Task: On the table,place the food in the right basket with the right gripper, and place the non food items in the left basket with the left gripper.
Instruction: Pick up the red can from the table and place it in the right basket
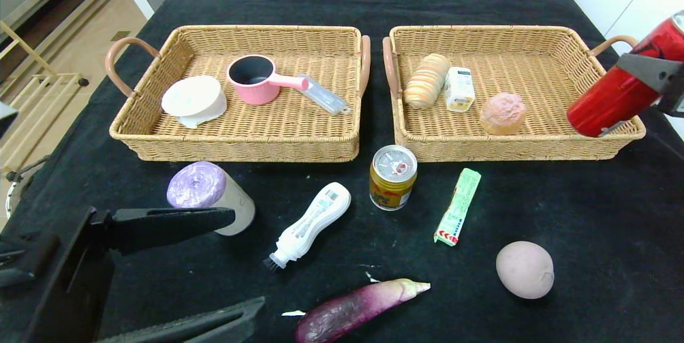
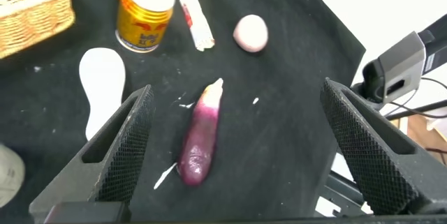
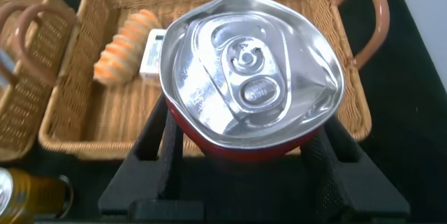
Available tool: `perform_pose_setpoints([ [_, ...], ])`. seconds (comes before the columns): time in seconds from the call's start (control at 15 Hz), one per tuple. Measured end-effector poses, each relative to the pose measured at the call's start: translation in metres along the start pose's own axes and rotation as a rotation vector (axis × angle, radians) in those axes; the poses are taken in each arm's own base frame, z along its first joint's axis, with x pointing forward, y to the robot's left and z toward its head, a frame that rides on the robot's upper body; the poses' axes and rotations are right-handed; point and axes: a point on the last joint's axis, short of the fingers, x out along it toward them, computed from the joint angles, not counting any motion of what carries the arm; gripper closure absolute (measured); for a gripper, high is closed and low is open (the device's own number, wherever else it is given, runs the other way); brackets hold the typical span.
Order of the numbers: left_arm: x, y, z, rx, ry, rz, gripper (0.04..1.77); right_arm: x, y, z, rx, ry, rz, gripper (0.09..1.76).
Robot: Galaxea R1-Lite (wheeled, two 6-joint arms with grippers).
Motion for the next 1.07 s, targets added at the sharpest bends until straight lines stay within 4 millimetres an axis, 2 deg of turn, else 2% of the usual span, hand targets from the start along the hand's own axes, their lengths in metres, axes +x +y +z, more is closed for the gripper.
perform_pose_setpoints([
  [0.33, 0.0, 0.001, 0.001, 0.001, -0.003, 0.007, 0.09, 0.072, -0.004, 0.008, -0.011, -0.004, -0.04, 0.84],
  [0.53, -0.001, 0.001, 0.001, 0.014, -0.004, 0.007, 0.09, 0.108, -0.006, 0.013, -0.011, -0.029, -0.047, 0.84],
  [0.8, -0.001, 0.001, 0.001, 0.016, -0.005, 0.007, 0.09, 0.143, -0.005, 0.003, -0.016, -0.017, -0.055, 0.84],
  [1.07, -0.002, 0.0, 0.001, 0.018, -0.007, 0.007, 0.09, 0.164, -0.013, -0.008, -0.022, 0.002, -0.085, 0.84],
])
